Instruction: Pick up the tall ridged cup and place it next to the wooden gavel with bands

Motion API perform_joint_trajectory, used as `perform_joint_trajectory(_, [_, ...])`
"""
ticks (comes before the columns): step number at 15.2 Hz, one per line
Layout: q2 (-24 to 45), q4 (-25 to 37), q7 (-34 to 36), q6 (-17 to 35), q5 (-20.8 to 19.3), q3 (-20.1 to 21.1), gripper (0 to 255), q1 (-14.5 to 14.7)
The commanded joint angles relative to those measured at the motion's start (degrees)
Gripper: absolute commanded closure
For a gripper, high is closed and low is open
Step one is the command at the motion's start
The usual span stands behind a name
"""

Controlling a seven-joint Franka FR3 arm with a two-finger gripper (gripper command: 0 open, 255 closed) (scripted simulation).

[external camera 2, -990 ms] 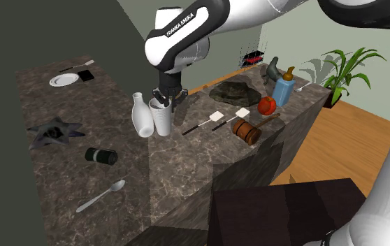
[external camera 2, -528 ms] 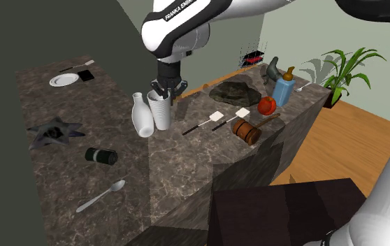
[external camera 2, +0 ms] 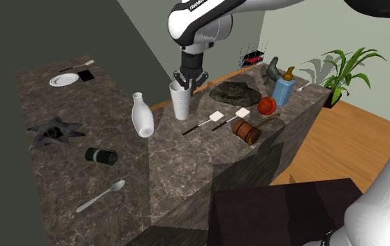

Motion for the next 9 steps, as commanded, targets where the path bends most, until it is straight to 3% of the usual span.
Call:
perform_joint_trajectory(1, [0.6,0.9,-2.3,-0.5,0.1,-0.7,255,-1.5])
perform_joint_trajectory(9, [4.0,6.8,-11.4,-3.5,0.2,-3.4,255,-7.5])
